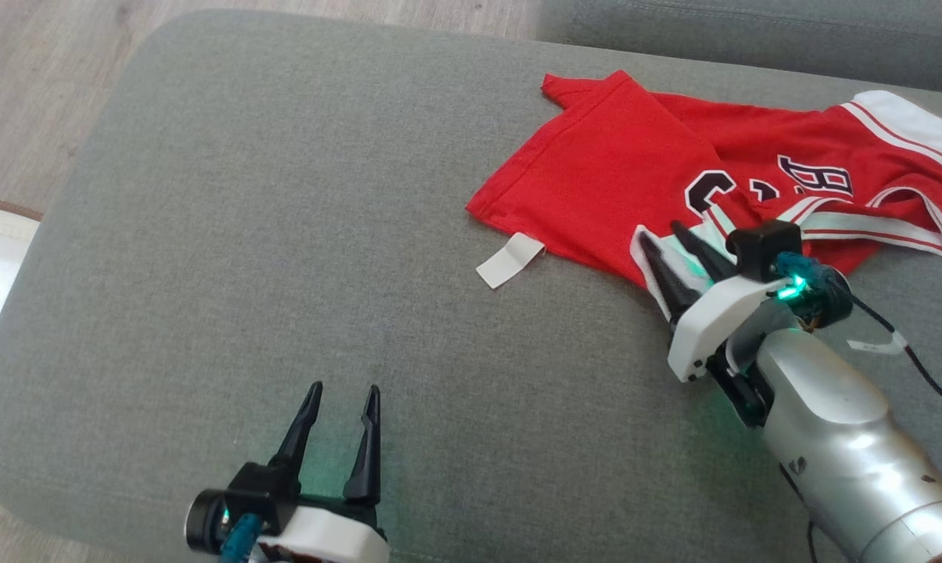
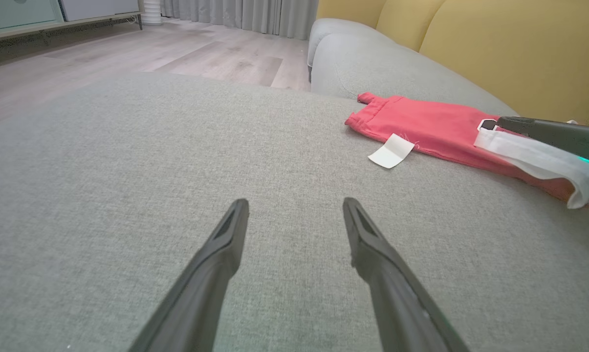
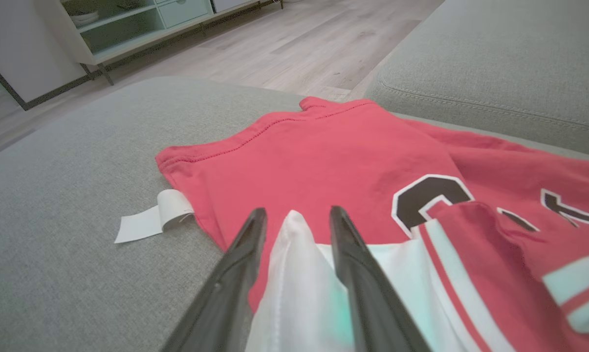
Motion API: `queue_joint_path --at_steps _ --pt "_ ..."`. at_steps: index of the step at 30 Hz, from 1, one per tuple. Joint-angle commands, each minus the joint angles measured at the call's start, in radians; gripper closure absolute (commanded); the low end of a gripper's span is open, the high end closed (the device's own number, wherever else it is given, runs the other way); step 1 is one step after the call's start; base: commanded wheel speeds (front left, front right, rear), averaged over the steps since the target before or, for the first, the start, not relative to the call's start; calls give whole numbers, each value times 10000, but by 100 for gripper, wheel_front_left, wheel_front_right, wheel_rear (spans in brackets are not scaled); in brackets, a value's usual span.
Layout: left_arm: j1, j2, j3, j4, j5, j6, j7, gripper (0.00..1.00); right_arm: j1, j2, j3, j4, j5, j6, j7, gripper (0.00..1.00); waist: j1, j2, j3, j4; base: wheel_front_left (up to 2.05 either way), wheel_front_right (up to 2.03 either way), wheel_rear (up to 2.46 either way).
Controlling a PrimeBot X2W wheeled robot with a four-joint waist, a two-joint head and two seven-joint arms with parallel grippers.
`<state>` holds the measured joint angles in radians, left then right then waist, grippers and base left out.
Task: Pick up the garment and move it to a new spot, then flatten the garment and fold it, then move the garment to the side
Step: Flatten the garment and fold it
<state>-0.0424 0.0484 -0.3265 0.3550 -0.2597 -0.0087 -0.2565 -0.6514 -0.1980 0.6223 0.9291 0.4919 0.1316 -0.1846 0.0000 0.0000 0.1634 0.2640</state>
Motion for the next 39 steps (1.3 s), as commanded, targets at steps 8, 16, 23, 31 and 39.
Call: queue_joint_path --at_steps 8,16,23,31,39 --pt "-62 18 210 -171 -152 92 -53 0 -408 60 401 706 270 -9 219 57 0 0 -5 25 0 0 0" --pt "-184 18 184 -168 -128 83 -53 0 -334 212 868 1031 720 -9 534 67 0 0 -87 69 0 0 0" --pt "-35 18 250 -163 -83 76 -53 0 -439 42 961 978 1034 -9 -276 100 0 0 -232 45 0 0 0" --pt "306 18 543 -185 131 -48 -53 0 -18 -203 -1156 -787 830 -9 -765 100 0 0 -760 -660 0 0 0" --pt "461 18 784 -122 316 -189 -53 0 3249 587 -6327 -3488 -998 -9 -770 60 0 0 -1148 -1958 0 0 0"
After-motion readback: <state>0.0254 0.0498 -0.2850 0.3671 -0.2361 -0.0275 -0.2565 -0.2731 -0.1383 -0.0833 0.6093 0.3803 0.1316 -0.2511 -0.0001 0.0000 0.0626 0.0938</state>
